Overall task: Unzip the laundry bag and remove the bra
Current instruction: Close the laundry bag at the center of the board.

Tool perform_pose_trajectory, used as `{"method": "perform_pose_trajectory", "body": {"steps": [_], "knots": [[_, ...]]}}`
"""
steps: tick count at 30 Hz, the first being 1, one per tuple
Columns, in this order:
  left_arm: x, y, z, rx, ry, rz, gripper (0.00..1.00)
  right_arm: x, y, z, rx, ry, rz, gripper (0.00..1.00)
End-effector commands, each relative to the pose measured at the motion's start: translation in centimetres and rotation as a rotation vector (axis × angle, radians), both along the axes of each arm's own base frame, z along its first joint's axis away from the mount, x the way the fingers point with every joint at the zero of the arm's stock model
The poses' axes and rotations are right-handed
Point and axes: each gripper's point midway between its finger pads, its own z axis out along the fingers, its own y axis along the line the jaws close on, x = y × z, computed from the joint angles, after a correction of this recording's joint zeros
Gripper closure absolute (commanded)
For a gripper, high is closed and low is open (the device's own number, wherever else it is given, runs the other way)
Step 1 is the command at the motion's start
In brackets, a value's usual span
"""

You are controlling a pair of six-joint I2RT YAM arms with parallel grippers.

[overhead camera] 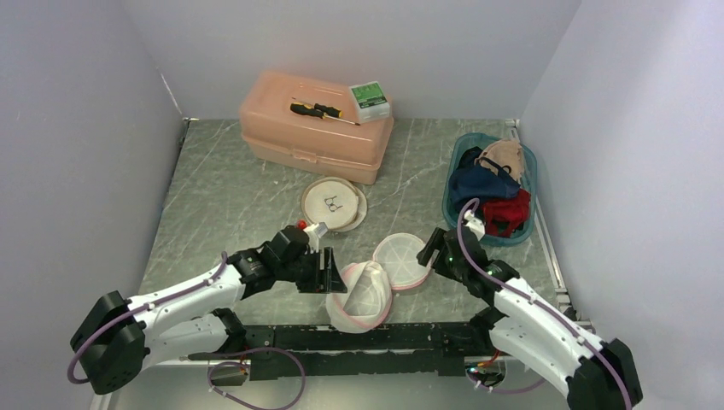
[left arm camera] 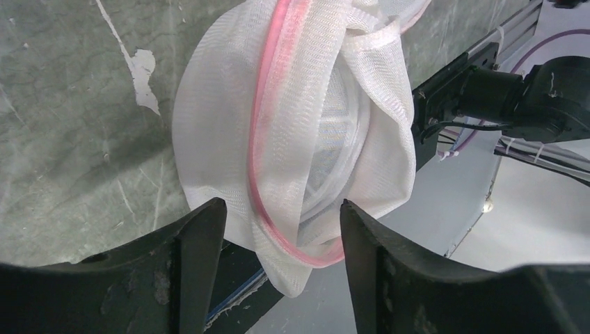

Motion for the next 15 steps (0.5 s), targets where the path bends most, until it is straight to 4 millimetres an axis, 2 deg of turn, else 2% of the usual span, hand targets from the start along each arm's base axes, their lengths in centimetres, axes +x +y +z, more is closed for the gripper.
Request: {"method": "perform_pose_trajectory", "body": {"steps": [1,8,12,13,15], "knots": [[-0.2,-0.8,0.8,-0.053,-0.015,-0.030,0.36,0.3,0.8,-2.1,0.032,0.043,-0.020,0.24],[-0.5,-0.7,0.3,-0.059,-0.006,-0.032,0.47,1.0,2.9,-2.8,0.101,0.040,0.035,0.39],[-0.6,-0.8,0.0,-0.066,0.000,-0.031,0.54,1.1,3.6,-3.1,0.123,0.047,0.053,0.58],[-0.7,-0.8,-0.1,-0.062,0.002,-0.034,0.60,1.1,3.6,-3.0,0.127,0.044,0.056,0.67],[-0.7,-0.7,-0.2,-0.055,0.003,-0.035,0.67,1.3,3.7,-2.4,0.135,0.021,0.060,0.76]]}}
